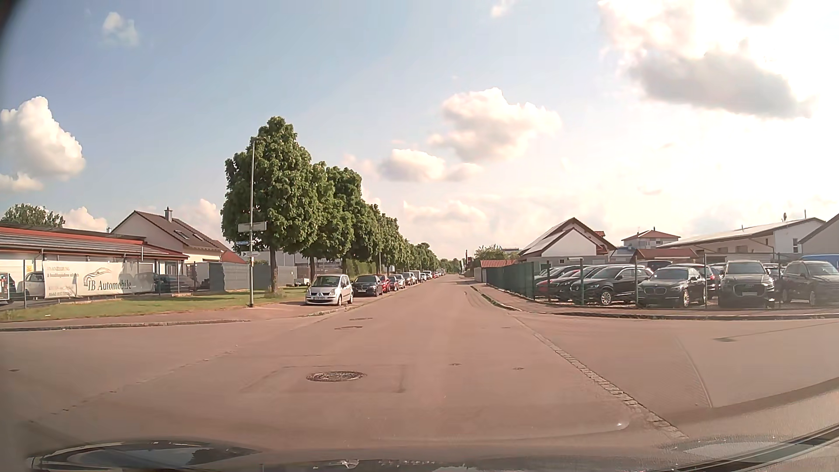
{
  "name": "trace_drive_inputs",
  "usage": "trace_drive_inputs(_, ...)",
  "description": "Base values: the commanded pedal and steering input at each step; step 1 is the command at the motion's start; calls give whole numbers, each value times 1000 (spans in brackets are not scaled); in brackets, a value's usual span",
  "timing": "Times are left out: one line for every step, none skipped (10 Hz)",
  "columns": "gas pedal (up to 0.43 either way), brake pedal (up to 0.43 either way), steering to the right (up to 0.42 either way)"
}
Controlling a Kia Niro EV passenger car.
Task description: Follow the waypoints while adhering to traffic rules and regulations
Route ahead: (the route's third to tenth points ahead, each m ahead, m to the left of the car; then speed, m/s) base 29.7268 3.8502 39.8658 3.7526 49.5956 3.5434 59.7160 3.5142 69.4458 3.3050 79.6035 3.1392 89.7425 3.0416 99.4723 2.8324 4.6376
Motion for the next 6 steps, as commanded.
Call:
trace_drive_inputs(39, 18, 12)
trace_drive_inputs(59, 18, 11)
trace_drive_inputs(87, 18, 11)
trace_drive_inputs(87, 18, 11)
trace_drive_inputs(98, 18, 11)
trace_drive_inputs(110, 18, 11)
